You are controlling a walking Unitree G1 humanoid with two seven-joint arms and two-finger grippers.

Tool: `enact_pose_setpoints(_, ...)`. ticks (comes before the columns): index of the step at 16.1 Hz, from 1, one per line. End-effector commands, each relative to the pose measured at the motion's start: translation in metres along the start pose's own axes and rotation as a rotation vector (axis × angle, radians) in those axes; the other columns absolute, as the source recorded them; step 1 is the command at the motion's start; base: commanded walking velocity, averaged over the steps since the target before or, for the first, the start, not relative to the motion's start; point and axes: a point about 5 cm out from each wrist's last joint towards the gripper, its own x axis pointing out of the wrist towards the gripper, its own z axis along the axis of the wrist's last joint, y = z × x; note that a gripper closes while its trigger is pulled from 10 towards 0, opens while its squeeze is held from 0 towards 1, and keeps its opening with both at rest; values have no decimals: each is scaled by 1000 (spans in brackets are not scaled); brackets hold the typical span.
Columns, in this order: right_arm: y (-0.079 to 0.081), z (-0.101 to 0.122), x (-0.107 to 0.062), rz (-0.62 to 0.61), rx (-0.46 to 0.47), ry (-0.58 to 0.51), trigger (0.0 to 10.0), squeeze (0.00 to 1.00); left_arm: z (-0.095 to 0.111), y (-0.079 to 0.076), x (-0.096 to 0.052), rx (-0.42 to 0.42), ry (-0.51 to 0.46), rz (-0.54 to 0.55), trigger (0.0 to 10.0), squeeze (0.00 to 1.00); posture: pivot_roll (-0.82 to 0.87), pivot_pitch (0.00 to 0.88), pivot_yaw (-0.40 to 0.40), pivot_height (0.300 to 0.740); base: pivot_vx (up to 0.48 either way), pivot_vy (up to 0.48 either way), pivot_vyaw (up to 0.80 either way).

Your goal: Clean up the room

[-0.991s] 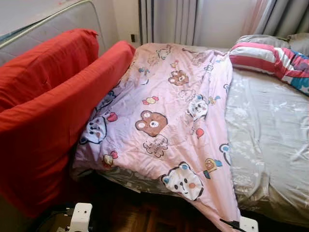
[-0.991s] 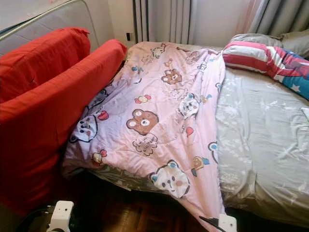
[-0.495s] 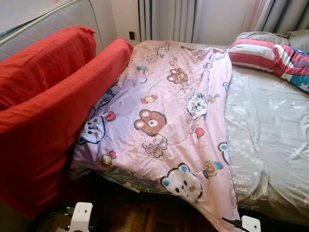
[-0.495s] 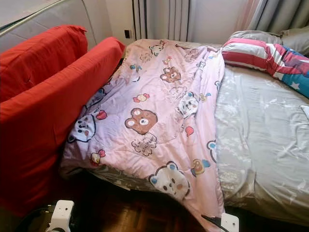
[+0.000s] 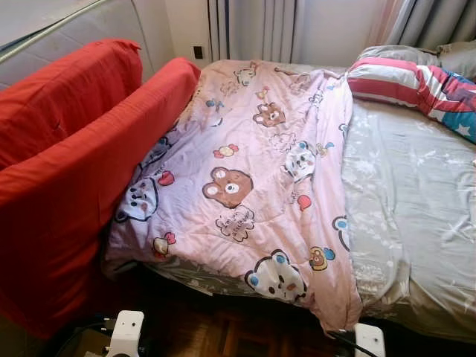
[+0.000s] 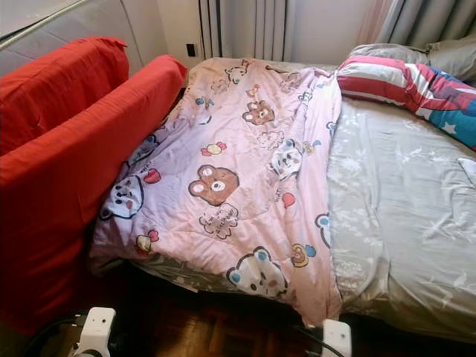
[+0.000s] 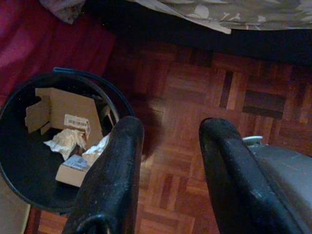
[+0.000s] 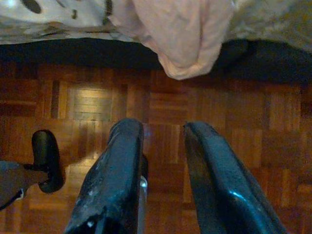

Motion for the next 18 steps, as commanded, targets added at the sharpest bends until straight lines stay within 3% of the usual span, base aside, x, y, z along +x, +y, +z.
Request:
enact_pose_setpoints(1,2,1,0,16,-25,-9,10000,0,-5,0,-1,5,27,0,10000,0,96,100,12,740,0,0,0)
enact_pose_setpoints(2,4,-2,0,34,-47,7,10000,0,-5,0,-1,-1,32,-2,10000,0,82,100,16,740,0,0,0)
enact_pose_setpoints(5,12,-13,-2,96,-227,56,10000,0,-5,-2,0,-32,53,3,10000,0,78,62,14,740,0,0,0)
enact_pose_setpoints(8,21,0,2,135,-333,28,10000,0,1,-7,3,-40,55,-13,10000,0,77,17,-3,740,0,0,0)
enact_pose_setpoints(10,21,12,4,119,-332,-2,10000,0,4,-9,4,-40,57,-18,10000,0,43,0,5,740,0,0,0)
enact_pose_setpoints(14,0,37,6,-20,-70,-104,10000,0,-6,-3,1,-36,90,-19,10000,0,65,0,8,740,0,0,0)
enact_pose_setpoints(18,-1,23,4,-49,-10,-47,10000,0,-6,1,1,-3,100,-20,10000,0,37,0,36,740,0,0,0)
